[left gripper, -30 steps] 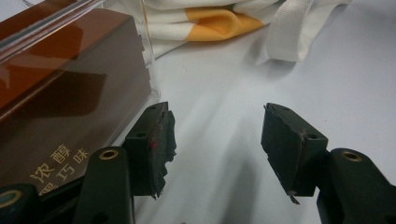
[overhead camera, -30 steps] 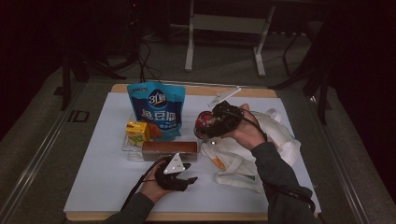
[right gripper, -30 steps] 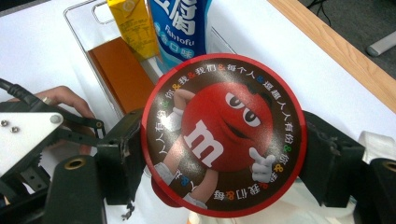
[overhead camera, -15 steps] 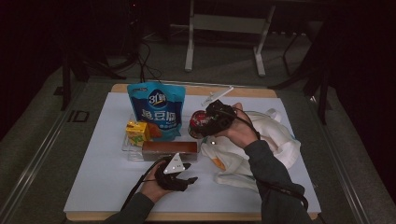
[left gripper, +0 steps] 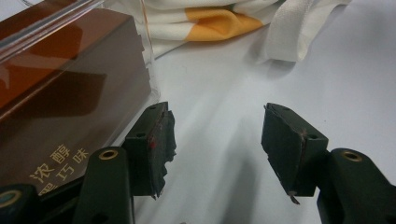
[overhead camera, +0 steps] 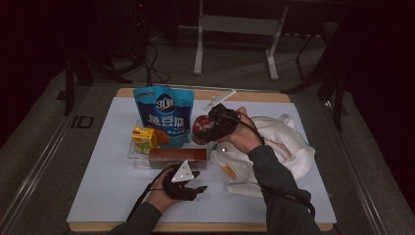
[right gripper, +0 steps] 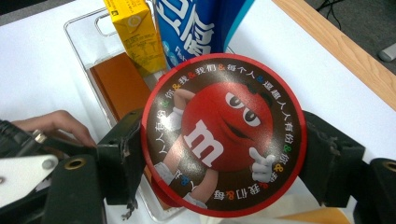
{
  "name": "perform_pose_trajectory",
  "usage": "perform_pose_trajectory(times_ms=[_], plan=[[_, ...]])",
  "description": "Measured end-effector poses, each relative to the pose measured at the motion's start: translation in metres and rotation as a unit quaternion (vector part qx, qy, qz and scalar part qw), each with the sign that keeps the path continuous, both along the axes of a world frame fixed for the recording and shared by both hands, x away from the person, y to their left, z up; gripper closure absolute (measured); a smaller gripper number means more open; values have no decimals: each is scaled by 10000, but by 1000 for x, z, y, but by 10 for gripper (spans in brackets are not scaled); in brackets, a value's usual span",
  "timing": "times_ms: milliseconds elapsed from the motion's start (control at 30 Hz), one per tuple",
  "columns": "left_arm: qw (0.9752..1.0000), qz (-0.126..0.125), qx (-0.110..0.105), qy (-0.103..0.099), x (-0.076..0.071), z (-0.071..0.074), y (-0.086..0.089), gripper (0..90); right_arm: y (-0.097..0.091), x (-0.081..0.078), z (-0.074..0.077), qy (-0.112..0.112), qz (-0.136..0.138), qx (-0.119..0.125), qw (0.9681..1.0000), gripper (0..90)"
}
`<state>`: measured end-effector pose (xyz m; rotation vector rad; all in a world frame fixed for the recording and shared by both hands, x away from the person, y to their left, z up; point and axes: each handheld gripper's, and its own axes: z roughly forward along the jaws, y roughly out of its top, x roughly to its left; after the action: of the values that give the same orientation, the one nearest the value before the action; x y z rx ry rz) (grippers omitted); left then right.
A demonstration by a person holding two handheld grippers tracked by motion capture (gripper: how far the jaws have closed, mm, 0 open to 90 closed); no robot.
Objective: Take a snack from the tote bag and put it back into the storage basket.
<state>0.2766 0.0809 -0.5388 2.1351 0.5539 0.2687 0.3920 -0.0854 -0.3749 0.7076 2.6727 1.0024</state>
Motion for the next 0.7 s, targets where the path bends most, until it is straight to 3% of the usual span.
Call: perform_pose_trajectory(times_ms=[700], plan=[[10000,-11,1,3,0,0,0,422,18,7,-13,119,-51,-56,9999,254]])
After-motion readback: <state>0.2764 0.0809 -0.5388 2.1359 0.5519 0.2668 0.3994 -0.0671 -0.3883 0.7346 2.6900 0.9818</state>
